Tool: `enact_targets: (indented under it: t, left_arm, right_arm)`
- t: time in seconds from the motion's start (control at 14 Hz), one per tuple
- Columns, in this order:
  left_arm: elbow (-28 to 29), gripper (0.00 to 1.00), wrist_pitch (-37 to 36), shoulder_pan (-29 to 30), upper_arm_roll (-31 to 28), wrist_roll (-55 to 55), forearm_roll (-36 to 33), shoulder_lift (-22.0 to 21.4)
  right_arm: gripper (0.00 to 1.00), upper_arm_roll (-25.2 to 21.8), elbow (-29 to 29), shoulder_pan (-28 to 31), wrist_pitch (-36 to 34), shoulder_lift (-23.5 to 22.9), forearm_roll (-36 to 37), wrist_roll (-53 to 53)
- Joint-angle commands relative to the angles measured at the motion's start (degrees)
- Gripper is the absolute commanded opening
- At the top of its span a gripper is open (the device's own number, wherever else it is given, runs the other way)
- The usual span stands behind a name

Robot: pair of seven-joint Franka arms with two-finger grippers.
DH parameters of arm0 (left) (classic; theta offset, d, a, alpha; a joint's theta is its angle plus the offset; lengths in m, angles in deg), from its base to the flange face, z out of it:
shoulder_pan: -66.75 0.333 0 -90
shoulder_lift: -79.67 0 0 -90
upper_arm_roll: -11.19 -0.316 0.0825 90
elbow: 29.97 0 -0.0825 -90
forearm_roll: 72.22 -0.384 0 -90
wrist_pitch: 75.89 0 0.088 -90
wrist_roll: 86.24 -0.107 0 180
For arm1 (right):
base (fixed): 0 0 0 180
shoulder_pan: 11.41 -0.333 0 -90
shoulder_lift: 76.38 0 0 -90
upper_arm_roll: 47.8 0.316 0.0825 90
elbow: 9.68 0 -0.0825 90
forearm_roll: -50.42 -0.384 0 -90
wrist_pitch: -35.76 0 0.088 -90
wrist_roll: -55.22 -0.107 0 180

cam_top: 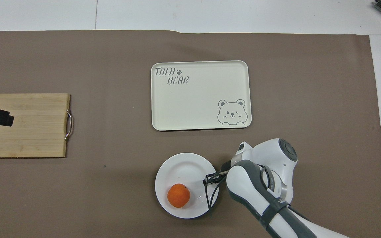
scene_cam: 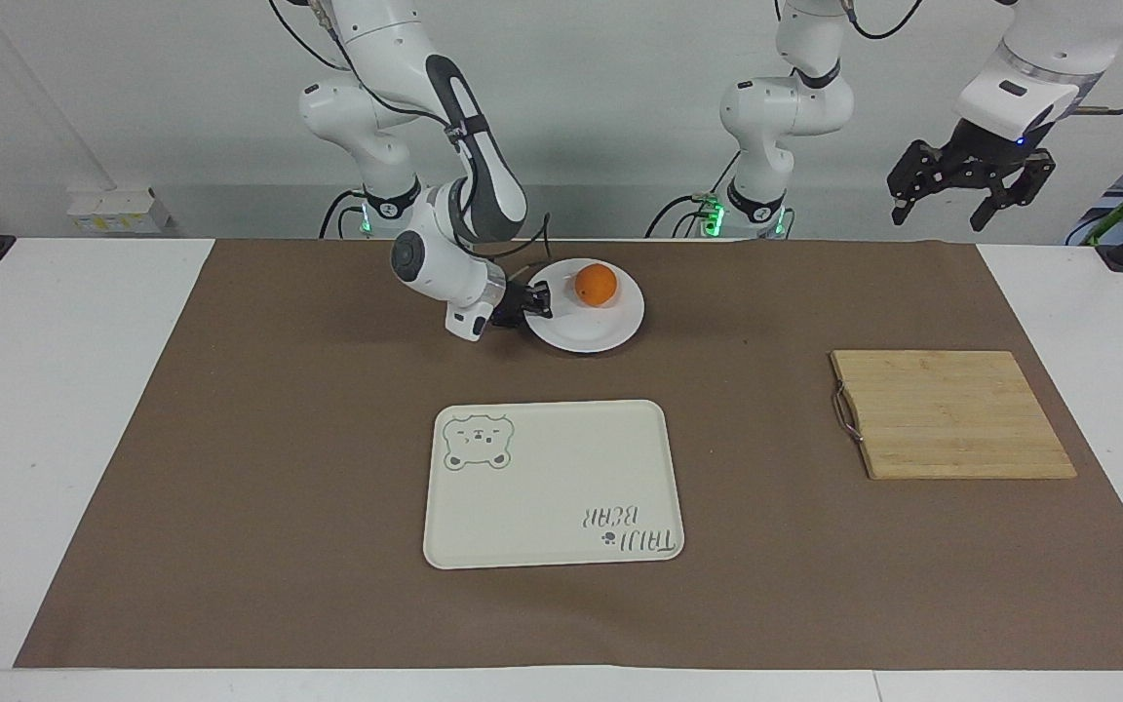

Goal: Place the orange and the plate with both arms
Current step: 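Slide the plate with the right gripper onto the bear tray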

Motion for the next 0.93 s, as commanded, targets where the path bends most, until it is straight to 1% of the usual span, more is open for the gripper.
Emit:
enact_targets:
  t: [0.0, 0.29, 0.57, 0.71, 0.86]
  left_arm:
    - [1.0, 1.0, 0.0, 0.6, 0.4, 0.3, -0.1, -1.0]
    - [1.0, 1.0, -0.1, 0.6, 0.4, 0.3, -0.1, -1.0]
    - [1.0, 1.0, 0.0, 0.6, 0.4, 0.3, -0.1, -1.0]
    - [1.0, 1.0, 0.0, 0.6, 0.4, 0.3, -0.1, -1.0]
    - [1.0, 1.0, 0.0, 0.6, 0.4, 0.3, -0.1, -1.0]
  right_arm:
    - [0.0, 0.0, -1.2, 3.9, -2.8, 0.9, -5.6, 6.5]
    - [0.0, -0.1, 1.7, 5.9, -6.3, -0.1, -8.4, 7.4]
    - [0.0, -0.1, 4.0, 7.3, -8.5, -0.5, -14.5, 7.5]
    - [0.0, -0.1, 6.4, 8.6, -10.5, -1.5, -16.0, 7.6]
    - [0.0, -0.1, 9.1, 9.3, -10.8, -2.9, -16.1, 7.8]
